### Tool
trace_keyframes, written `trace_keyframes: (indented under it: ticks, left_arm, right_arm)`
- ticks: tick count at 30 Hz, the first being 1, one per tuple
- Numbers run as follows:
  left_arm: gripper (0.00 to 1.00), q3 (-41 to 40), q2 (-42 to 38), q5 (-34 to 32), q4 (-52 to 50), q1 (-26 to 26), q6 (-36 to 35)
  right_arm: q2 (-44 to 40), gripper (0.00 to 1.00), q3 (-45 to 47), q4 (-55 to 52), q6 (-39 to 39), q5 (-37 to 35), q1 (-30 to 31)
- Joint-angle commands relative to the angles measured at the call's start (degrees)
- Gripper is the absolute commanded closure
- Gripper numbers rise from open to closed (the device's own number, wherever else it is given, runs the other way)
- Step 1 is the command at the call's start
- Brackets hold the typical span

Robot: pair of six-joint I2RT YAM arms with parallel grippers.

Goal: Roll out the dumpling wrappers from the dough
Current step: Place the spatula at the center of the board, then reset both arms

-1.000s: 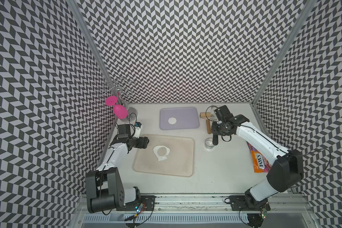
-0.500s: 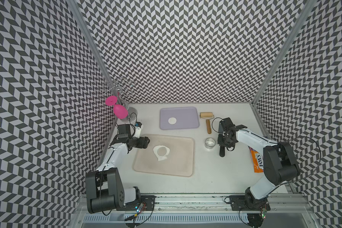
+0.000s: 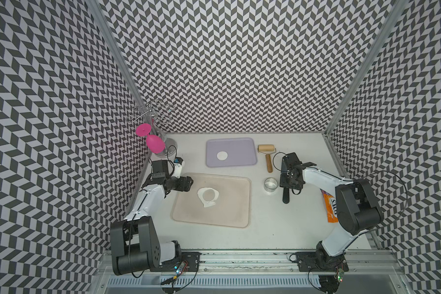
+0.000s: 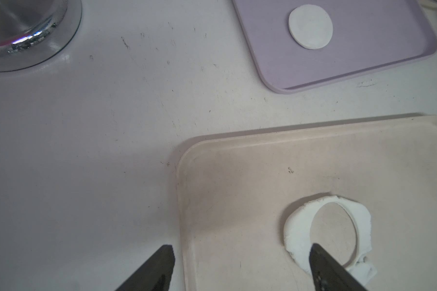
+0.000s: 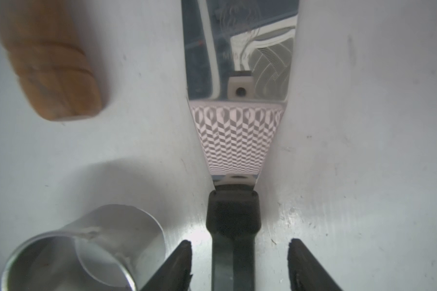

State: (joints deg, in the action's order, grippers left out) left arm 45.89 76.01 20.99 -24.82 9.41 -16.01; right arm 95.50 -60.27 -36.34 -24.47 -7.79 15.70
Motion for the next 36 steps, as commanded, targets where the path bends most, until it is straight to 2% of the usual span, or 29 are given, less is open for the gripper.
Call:
trace_keyframes:
  ticks: [1, 4, 7, 9, 13, 17, 20, 23, 25, 27, 28, 31, 32, 33, 34, 36]
  left_arm:
    - [0.14, 2.56, -0.81, 0.50, -0.93, 0.30, -1.46]
    - [0.12, 3.60, -1.51, -1.26, 0.66, 0.37, -1.31]
    - [0.09, 1.42, -4.07, -1.64, 6.87, 0.69, -0.63]
    - [0.01, -2.26, -6.52, -0.69, 14.25, 0.97, 0.29]
    - [0.00, -12.67, -10.52, 2.91, 33.45, 1.09, 3.95]
    - [0.00, -21.22, -11.63, 4.98, 51.08, 1.03, 7.25]
    - [0.00, -27.30, -9.30, 5.69, 65.54, 1.05, 10.03]
    - [0.00, -33.15, -4.52, 5.29, 82.83, 0.95, 14.97]
    - [0.00, -34.42, -0.47, 4.93, 89.45, 0.57, 16.75]
    - [0.00, -34.10, 4.05, 3.75, 94.49, 0.28, 18.69]
    - [0.00, -32.84, 5.23, 2.24, 93.29, 0.47, 19.27]
    - [0.00, -31.73, 11.77, 2.08, 99.84, -0.39, 19.55]
    - [0.00, -30.86, 10.69, 1.63, 95.94, -1.23, 17.91]
    - [0.00, -29.92, 9.36, -3.07, 91.19, -3.18, 16.46]
    - [0.00, -31.27, 10.30, -6.40, 94.35, -5.34, 15.45]
    - [0.00, -35.57, 14.97, -8.63, 108.31, -6.64, 15.30]
  right_arm:
    - [-6.58, 0.28, -2.82, -1.12, 0.52, -2.07, -0.17]
    - [-13.01, 0.21, -3.49, -0.15, 1.43, 0.32, -0.12]
    - [-21.63, 0.17, -0.55, 6.13, 2.96, 3.58, -0.14]
    - [-27.29, 0.12, 4.21, 13.66, 3.96, 4.15, -0.10]
    - [-37.60, 0.00, 16.63, 30.29, 4.65, -0.78, -0.15]
    - [-46.04, 0.00, 28.36, 45.63, 8.19, -2.58, -0.15]
    - [-50.23, 0.00, 30.68, 46.54, 8.19, -5.61, -0.15]
    - [-52.27, 0.01, 30.63, 46.00, 10.76, -4.53, -0.14]
    - [-52.60, 0.00, 31.35, 47.14, 13.24, -4.41, -0.13]
    - [-51.88, 0.01, 32.94, 49.26, 15.09, -8.76, -0.24]
    - [-51.22, 0.00, 34.24, 51.24, 16.50, -11.22, -0.39]
    - [-48.70, 0.00, 39.37, 60.99, 23.75, -12.09, -0.85]
    - [-47.76, 0.00, 40.98, 64.20, 25.80, -11.46, -0.84]
    - [-46.51, 0.00, 42.47, 67.47, 27.92, -10.75, -0.97]
    - [-44.62, 0.00, 43.88, 71.32, 28.72, -10.48, -1.28]
    - [-40.82, 0.00, 45.42, 77.25, 29.58, -8.31, -2.36]
